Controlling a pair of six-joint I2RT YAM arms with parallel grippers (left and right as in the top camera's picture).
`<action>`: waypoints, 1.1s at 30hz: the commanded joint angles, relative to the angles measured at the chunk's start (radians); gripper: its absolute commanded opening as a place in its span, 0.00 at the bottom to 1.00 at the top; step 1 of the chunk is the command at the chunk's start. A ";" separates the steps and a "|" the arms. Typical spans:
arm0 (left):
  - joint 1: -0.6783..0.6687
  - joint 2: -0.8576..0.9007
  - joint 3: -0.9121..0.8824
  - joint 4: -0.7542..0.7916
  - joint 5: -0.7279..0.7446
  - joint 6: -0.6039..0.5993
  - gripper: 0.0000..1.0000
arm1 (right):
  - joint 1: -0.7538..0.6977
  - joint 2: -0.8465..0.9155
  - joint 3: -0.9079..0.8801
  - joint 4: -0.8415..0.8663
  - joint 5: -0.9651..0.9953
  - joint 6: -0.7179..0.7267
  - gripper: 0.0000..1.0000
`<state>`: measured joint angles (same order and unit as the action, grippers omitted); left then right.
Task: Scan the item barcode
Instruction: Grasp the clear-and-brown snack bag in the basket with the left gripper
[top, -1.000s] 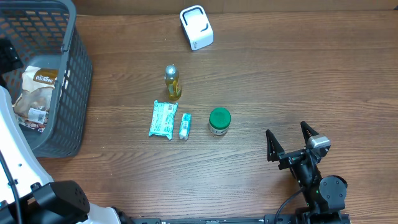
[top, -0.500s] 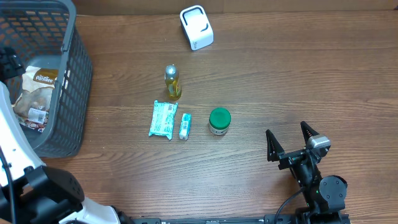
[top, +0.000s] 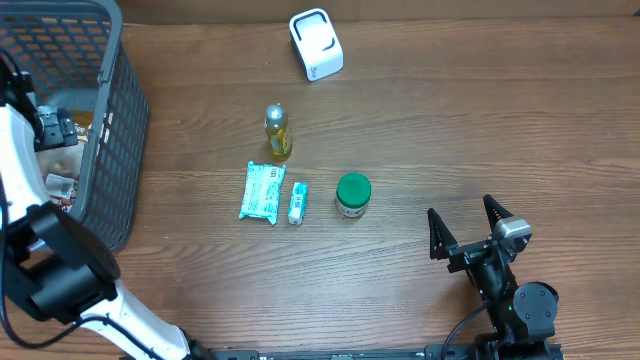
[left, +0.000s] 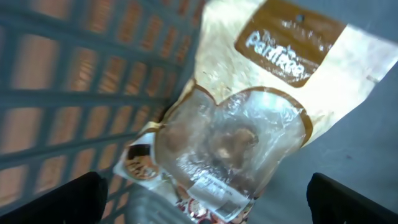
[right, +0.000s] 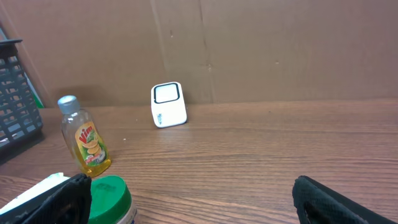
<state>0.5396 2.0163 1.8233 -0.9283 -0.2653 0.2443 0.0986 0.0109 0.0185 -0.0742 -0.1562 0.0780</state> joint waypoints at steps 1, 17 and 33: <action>0.006 0.060 -0.010 -0.001 0.011 0.050 1.00 | -0.005 -0.008 -0.011 0.005 0.005 0.000 1.00; 0.049 0.188 -0.021 -0.013 0.090 0.101 1.00 | -0.005 -0.008 -0.011 0.005 0.005 0.000 1.00; 0.074 0.186 -0.135 0.050 0.141 0.098 0.69 | -0.005 -0.008 -0.011 0.005 0.005 0.000 1.00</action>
<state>0.6113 2.1815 1.7283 -0.8700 -0.1684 0.3378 0.0986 0.0109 0.0185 -0.0738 -0.1566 0.0780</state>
